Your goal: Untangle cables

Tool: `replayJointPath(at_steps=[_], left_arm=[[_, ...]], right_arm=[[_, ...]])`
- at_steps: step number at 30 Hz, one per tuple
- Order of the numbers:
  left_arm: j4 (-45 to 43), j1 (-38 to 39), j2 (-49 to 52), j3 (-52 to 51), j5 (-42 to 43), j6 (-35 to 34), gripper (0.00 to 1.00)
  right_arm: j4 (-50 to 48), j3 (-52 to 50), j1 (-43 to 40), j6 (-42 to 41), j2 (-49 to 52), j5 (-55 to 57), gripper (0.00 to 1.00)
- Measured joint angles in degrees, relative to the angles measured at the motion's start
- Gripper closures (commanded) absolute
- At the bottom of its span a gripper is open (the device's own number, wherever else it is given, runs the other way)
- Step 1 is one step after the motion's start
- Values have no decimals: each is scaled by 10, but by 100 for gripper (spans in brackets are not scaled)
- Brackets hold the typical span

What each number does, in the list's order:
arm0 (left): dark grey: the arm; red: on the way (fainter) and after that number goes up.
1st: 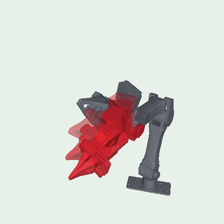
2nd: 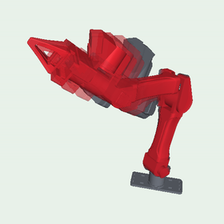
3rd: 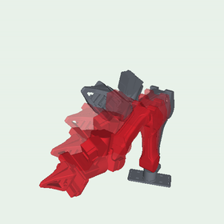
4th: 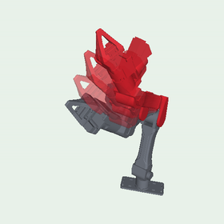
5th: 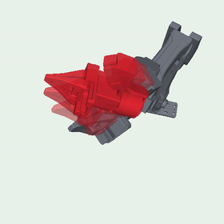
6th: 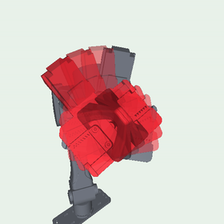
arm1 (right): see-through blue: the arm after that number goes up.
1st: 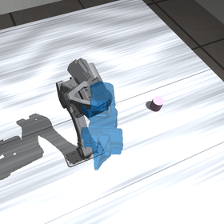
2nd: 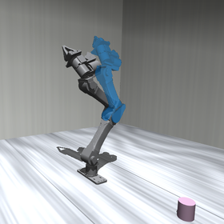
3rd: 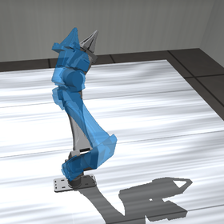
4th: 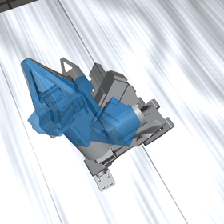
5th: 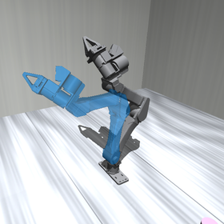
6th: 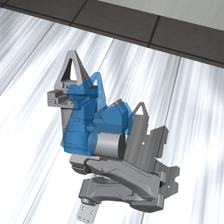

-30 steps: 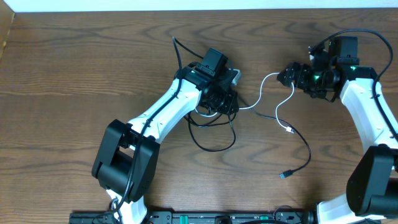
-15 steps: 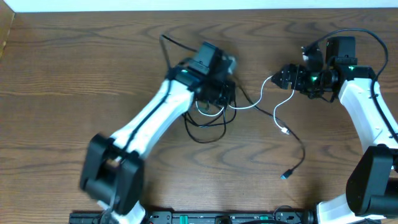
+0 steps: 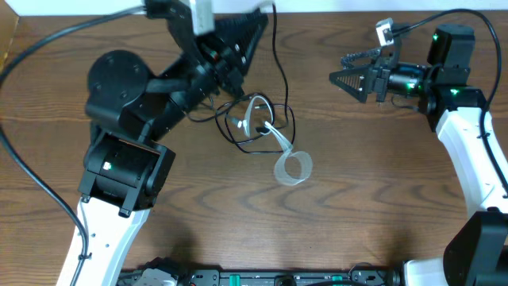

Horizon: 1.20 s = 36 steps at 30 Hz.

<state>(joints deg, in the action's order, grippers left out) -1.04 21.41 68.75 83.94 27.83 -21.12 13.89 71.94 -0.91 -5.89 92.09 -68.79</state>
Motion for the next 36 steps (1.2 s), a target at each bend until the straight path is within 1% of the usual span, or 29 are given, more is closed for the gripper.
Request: replayJointPath(at_steps=[3,6,12,14,15,16,18,19,20,21,24,25,28,29,30,32,34,36], left_arm=[[-16,0,-1,0,-43,-25,93],[-34,0,6,0,-80,-38,93],[-50,0,38,0,-101,-87,92],[-83,0,44,-1,-102,-117,93],[-114,0,47,0,-102,-139,93],[-123,0,48,0,-102,-150,93],[-141,1,59,0,-102,-193,93],[-163,9,70,0,-103,-227,93],[-173,14,76,-1,-102,-239,93],[-213,30,88,-1,-104,-252,92],[-236,51,97,-1,-102,-269,92],[-249,50,97,-1,-102,-278,92],[-277,57,96,-1,-102,-310,92],[-279,63,96,-1,-104,-315,93],[-278,78,96,-1,-110,-318,93],[-279,101,96,-1,-119,-320,92],[-278,112,97,-1,-126,-323,92],[-278,124,99,-1,-133,-327,93]], right_arm=[[19,0,11,-4,0,46,10],[59,0,24,-6,0,96,9],[84,0,38,-7,0,136,9],[85,0,38,-7,0,139,10],[86,0,38,-7,0,140,9],[85,0,39,-7,0,140,8],[77,0,40,-8,0,134,7],[59,0,39,-9,0,125,8],[42,-1,40,-10,0,116,8],[-17,-2,40,-13,0,94,8],[-78,-1,39,-33,-1,65,6],[-98,-1,39,-44,-1,56,1],[-156,-1,40,-55,-1,37,2],[-181,-3,41,-56,-1,27,2],[-246,-3,47,-62,-1,5,2],[-310,-3,60,-71,-1,-26,3],[-345,-3,73,-76,-1,-55,4],[-358,-3,83,-79,-1,-78,5]])
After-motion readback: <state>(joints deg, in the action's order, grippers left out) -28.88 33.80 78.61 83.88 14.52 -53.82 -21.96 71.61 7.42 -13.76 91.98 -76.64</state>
